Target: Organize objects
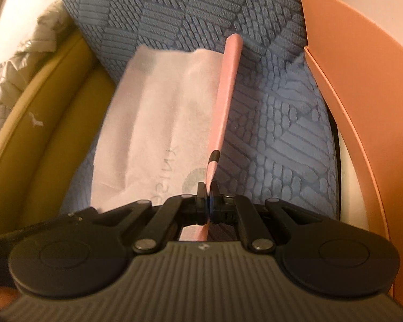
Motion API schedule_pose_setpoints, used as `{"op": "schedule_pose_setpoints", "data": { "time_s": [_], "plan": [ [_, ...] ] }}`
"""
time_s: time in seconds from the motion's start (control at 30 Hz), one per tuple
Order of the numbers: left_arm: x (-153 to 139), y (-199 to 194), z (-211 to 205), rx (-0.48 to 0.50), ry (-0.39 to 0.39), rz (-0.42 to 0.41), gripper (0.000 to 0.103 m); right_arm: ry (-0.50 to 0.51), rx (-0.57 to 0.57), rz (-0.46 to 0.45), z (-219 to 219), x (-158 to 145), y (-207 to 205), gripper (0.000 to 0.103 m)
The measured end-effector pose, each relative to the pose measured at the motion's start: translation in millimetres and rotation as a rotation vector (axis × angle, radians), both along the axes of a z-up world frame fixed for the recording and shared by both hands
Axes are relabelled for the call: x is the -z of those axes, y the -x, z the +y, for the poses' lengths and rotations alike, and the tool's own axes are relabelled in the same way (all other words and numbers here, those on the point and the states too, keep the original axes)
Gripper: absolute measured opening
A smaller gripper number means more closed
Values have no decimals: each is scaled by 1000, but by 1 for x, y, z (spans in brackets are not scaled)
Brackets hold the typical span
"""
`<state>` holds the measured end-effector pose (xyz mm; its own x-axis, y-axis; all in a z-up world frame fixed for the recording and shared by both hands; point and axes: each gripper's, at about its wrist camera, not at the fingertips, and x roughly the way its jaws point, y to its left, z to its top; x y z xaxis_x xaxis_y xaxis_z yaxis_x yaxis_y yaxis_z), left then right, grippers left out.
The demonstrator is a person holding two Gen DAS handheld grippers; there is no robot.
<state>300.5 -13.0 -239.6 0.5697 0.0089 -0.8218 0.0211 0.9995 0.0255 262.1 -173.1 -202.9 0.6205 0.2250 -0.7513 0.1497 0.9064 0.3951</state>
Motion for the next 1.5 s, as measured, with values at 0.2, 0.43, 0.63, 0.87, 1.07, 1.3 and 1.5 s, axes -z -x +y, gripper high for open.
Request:
{"op": "schedule_pose_setpoints", "data": {
  "time_s": [0.2,0.43,0.63,0.87,1.07,1.3,1.5],
  "plan": [
    [-2,0,1,8,13,-13,56,-9,-3,14,-2,2,1,5],
    [-20,7,13,43,167,-43,58,-27,-4,23,-3,2,0,5],
    [-52,22,27,57,299,-71,61,-35,-5,28,-4,3,0,5],
    [-86,42,20,147,345,-109,61,-47,-1,31,-6,4,-1,5],
    [-100,56,2,288,393,-120,60,-62,-1,36,-7,4,-1,5],
    [-68,54,-31,454,421,11,49,-75,-2,45,-9,5,-2,5],
    [-36,54,-50,559,415,103,46,-65,-10,60,-8,4,-5,5]
  ]
}}
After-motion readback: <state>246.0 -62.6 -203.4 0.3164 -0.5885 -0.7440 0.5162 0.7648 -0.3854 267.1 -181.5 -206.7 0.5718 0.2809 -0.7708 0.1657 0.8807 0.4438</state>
